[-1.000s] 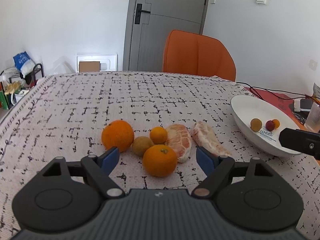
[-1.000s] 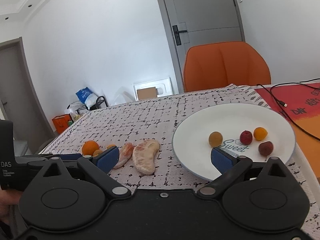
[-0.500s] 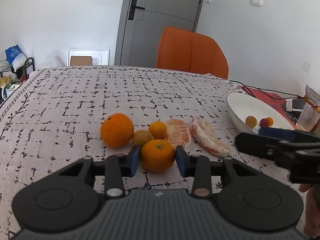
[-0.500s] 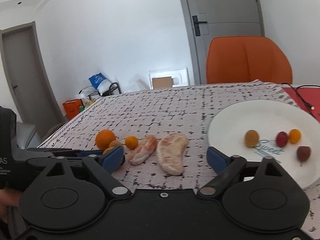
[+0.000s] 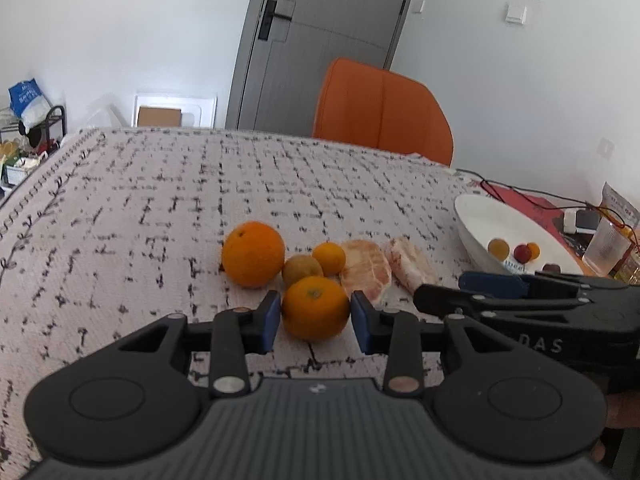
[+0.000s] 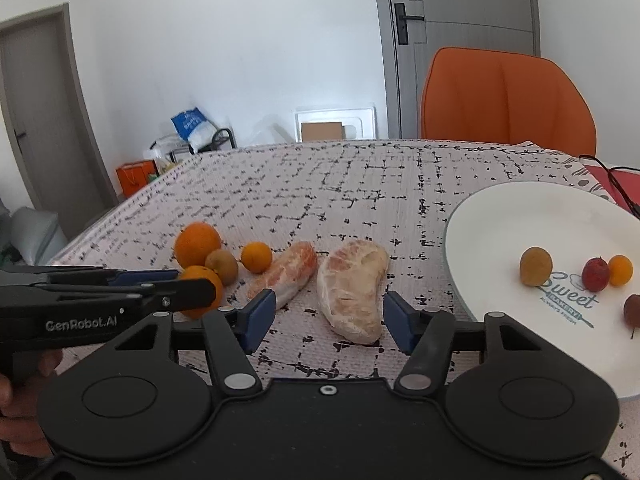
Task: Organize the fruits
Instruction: 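Grasp a peeled pomelo segment with the right tool while the left tool grasps a large orange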
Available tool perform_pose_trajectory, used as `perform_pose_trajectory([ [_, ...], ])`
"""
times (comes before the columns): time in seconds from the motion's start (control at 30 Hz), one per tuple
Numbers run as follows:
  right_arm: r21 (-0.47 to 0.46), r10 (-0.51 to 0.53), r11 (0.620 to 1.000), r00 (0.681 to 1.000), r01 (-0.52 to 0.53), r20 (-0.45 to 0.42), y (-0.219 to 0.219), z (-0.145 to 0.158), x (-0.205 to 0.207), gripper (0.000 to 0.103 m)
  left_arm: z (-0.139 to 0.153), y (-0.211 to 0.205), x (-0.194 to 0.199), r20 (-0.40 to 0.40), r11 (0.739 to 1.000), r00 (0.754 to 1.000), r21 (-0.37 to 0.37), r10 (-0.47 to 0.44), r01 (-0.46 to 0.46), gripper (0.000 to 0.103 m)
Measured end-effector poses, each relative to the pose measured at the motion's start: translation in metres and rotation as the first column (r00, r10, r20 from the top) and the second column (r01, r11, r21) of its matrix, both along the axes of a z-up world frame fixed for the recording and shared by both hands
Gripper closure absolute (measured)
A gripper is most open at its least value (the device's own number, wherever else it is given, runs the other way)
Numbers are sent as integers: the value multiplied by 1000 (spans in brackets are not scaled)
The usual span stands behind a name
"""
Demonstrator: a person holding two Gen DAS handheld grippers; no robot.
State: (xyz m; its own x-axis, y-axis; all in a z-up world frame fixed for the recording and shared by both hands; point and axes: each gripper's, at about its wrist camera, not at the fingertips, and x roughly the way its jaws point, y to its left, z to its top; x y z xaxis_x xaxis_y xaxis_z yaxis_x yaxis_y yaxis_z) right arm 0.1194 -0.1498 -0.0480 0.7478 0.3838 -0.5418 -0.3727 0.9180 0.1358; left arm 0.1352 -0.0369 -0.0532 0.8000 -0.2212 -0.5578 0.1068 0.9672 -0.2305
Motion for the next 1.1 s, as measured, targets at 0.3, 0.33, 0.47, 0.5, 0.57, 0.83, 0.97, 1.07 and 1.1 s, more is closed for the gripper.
perform_pose_trajectory([
  [0.3,-54,-16,998,1000,16,-3,6,-5,7,72,-2,2,0,-1,1000,1000,-11,-8,8,67],
  [0.33,-55,-17,998,1000,16,-13,5,-6,9,73,-2,3,-1,2,1000,1000,-5,-6,6,67],
  [0.47,-65,-4,998,1000,4,-6,6,-8,6,74,1,4,-3,6,1000,1000,-2,0,0,67],
  [0.5,-66,0,998,1000,-1,-8,7,-8,5,74,1,4,-3,5,1000,1000,-2,2,-2,67],
  [0.57,-68,12,998,1000,-12,-10,7,-8,1,74,3,5,-5,6,1000,1000,-1,3,-3,67],
  [0.83,-55,42,998,999,-44,-31,-1,-5,-20,74,6,4,-10,1,1000,1000,12,12,-12,67],
  [0.97,-54,52,997,998,-54,-43,-6,-4,-28,73,3,0,-11,-12,1000,1000,20,11,-11,66],
  [1.07,-15,49,999,997,-50,-61,-10,-4,-26,66,-1,-2,-9,-18,1000,1000,22,9,-9,66],
  [1.1,-9,50,999,997,-50,-58,-10,-4,-24,63,-2,-3,-7,-22,1000,1000,21,9,-8,66],
])
